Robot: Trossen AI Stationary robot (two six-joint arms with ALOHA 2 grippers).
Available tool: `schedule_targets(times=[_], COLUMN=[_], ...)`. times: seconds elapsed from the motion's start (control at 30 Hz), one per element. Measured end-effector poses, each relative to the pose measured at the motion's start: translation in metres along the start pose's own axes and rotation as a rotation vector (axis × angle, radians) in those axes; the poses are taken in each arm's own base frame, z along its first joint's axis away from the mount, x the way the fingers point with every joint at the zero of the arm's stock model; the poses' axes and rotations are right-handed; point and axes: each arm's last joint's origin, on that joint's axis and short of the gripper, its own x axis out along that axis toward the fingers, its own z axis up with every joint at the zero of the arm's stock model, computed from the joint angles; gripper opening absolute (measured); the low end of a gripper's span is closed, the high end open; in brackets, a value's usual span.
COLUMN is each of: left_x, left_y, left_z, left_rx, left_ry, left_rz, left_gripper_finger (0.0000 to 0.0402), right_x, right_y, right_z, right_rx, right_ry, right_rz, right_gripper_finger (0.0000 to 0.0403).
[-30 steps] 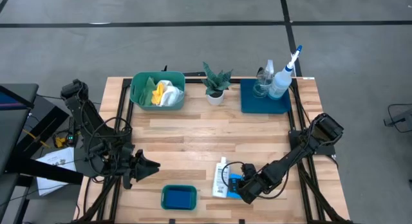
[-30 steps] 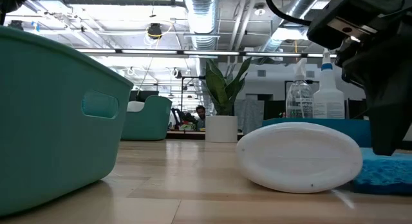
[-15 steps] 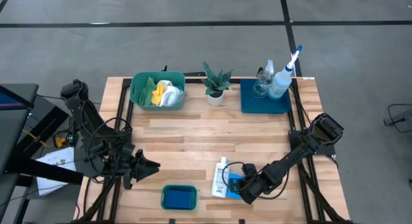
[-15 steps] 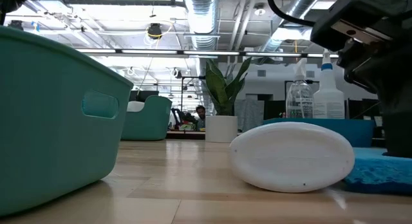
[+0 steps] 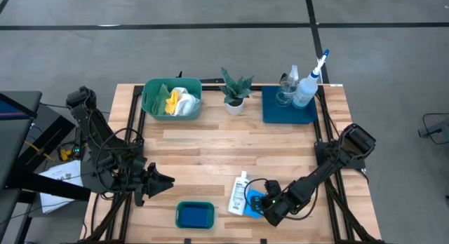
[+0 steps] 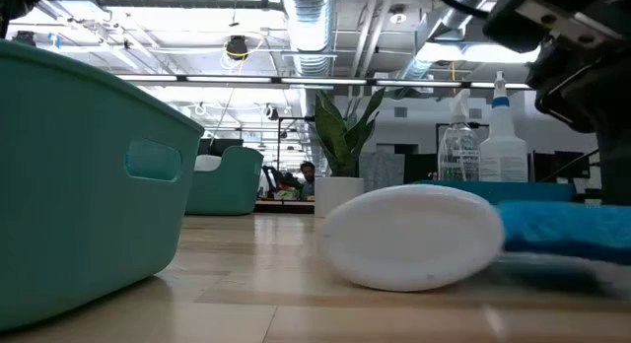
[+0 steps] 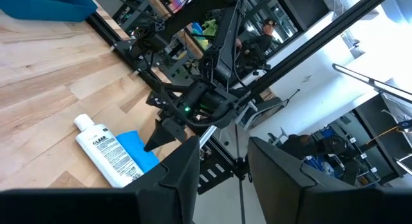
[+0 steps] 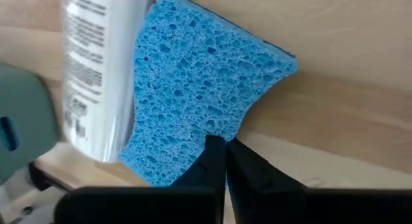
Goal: Pick & Place Kitchen Items
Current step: Put the blue sponge into the bottom green bin
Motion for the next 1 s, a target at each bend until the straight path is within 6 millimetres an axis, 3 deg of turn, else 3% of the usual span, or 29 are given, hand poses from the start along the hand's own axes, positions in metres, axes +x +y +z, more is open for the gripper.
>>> schedule_targets(times=[0.27,0.43,0.57,0.7,0.83,1.0], left_x=[0.0,0.0,0.0,0.0,0.001,0.013], left_y=[0.0,0.002,0.002,-0.002,-0.012,-0.024], left_z=[0.0,-0.002,-0.002,-0.001,0.006,0.023], left_rx=[0.0,0.055,0.235,0.56,0.807,0.954], left_ry=[0.0,0.01,0.017,0.026,-0.007,-0.033], left_rz=[0.0,0.013,0.004,-0.041,-0.128,-0.152], left_gripper_finger=[0.0127,0.0127,0.0127,0.0127,0.0127,0.0142], right_x=[-0.009,-0.02,-0.027,-0.034,-0.043,-0.053], right_y=[0.007,0.023,0.038,0.058,0.081,0.109], right_z=[-0.015,-0.028,-0.038,-0.04,-0.035,-0.018], right_rx=[0.0,0.011,0.023,0.028,-0.009,-0.106], right_ry=[-0.011,-0.007,0.023,0.078,0.137,0.262], right_rz=[0.084,0.214,0.405,0.579,0.759,0.943], right_gripper_finger=[0.0001,0.0,0.0,0.0,0.0,0.0])
